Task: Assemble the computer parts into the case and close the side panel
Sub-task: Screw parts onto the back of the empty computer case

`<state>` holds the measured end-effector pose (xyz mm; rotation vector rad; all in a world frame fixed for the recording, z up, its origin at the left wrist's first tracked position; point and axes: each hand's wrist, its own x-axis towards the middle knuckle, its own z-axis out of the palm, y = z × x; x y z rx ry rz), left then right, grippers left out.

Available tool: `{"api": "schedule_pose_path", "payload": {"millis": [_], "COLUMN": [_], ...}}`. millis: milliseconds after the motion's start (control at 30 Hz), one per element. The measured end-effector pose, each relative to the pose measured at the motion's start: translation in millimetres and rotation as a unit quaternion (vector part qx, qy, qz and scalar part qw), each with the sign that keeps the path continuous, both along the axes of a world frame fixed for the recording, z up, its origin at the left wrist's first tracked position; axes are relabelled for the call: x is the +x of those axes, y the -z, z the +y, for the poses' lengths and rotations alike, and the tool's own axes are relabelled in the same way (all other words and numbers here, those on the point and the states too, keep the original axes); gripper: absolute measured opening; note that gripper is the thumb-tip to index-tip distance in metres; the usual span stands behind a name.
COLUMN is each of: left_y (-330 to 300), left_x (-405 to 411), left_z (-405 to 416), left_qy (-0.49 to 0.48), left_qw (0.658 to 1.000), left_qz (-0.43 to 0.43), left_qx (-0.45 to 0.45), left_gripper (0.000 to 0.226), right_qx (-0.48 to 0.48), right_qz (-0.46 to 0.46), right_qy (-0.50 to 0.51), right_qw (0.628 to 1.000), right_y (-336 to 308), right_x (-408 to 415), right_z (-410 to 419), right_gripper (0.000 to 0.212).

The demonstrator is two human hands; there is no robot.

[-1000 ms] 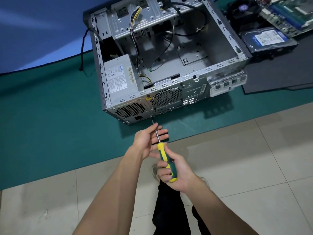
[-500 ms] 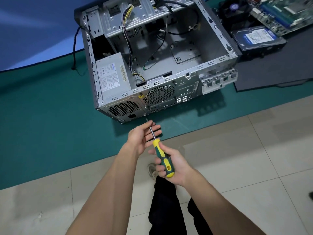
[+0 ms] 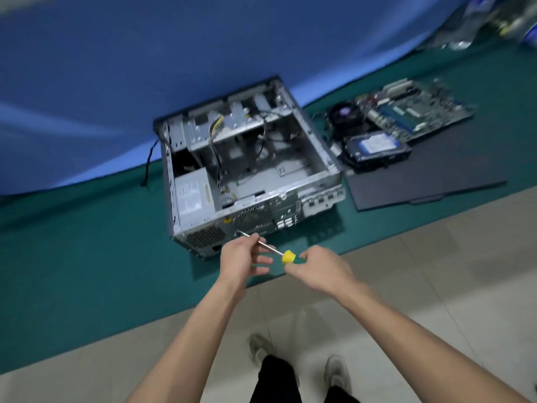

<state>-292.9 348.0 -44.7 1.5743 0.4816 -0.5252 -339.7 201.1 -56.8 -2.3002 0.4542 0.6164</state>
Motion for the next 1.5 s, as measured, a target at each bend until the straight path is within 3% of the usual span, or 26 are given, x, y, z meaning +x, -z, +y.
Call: {"api": "schedule_pose_path", "payload": {"millis": [100, 200, 300, 433, 700, 800, 1000, 1167, 1300, 1500], "left_y": [-40.9, -75.7, -99.6, -107.6, -72.2, -51.4, -14.5, 7.1, 14.3, 18.6], "left_x": [-0.1, 1.7, 13.3, 55.8, 163.4, 207.3, 249.2, 254.1, 257.6, 259.9], "left_z": [-26.4, -52.4, -80.1, -109.4, -152.2, -168.4, -190.3, -194.8, -193.6, -194.5], "left_qy": [0.007, 0.021, 0.049, 0.083, 0.127, 0.135, 0.168, 0.131, 0.113, 0.098], "left_qw": [0.996, 0.991, 0.984, 0.977, 0.934, 0.906, 0.853, 0.842, 0.829, 0.809], "left_qz": [-0.084, -0.134, -0.167, -0.194, -0.252, -0.266, -0.316, -0.361, -0.388, -0.423], "left_qx": [0.009, -0.019, -0.027, 0.027, 0.217, 0.301, 0.38, 0.379, 0.388, 0.395], "left_gripper": [0.022, 0.022, 0.025, 0.037, 0.04, 0.036, 0.043, 0.056, 0.044, 0.032], "right_qx": [-0.061, -0.081, -0.003, 0.077, 0.156, 0.145, 0.12, 0.097, 0.081, 0.029], "right_qz": [-0.085, -0.144, -0.166, -0.178, -0.15, -0.124, -0.073, -0.035, -0.008, 0.003], "right_qy": [-0.022, -0.029, 0.021, 0.12, 0.225, 0.235, 0.268, 0.275, 0.25, 0.233], "right_qw": [0.994, 0.986, 0.986, 0.974, 0.95, 0.953, 0.953, 0.956, 0.965, 0.972], "right_y": [-37.5, -67.7, -88.0, -97.5, -66.5, -52.3, -16.5, 15.0, 38.5, 66.0], "right_x": [3.3, 9.8, 23.2, 59.6, 130.1, 164.9, 214.7, 250.5, 274.9, 297.0], "right_z": [-25.0, -50.3, -77.3, -110.1, -144.3, -156.9, -171.4, -166.4, -155.6, -142.9], "right_gripper": [0.04, 0.031, 0.026, 0.031, 0.04, 0.035, 0.02, 0.026, 0.009, 0.014]}}
